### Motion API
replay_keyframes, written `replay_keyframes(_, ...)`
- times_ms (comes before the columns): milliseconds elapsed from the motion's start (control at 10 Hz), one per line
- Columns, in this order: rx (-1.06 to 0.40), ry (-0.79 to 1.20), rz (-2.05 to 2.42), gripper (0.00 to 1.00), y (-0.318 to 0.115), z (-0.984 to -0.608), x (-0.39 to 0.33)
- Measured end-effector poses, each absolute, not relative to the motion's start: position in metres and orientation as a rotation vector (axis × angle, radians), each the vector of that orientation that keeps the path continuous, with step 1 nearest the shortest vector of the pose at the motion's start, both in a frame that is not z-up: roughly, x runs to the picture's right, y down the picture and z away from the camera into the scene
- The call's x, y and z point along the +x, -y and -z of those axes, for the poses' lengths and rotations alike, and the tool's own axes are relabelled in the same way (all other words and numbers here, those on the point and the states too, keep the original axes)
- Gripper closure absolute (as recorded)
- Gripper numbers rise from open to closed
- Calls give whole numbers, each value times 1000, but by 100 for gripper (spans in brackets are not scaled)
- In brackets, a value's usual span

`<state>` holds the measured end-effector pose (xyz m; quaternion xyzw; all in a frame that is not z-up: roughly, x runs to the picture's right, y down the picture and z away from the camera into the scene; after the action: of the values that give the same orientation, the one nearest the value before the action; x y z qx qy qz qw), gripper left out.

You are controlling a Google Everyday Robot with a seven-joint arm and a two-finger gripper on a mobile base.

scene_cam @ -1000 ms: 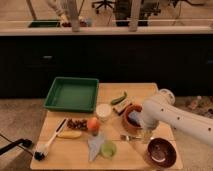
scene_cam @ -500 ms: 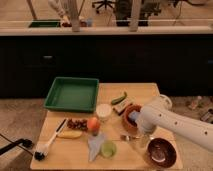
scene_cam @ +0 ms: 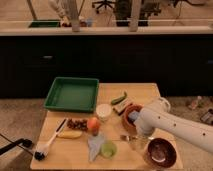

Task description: Place fork in paper cup

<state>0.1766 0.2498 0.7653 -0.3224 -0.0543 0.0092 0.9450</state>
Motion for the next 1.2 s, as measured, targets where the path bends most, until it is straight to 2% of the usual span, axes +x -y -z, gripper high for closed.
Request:
replay_keyframes(400, -649, 156, 4, 20, -245, -749, 177)
replay_keyframes(800, -682, 195, 41, 20, -267, -736, 173)
replay_keyframes(1200, -725, 196, 74, 20, -285, -745, 166)
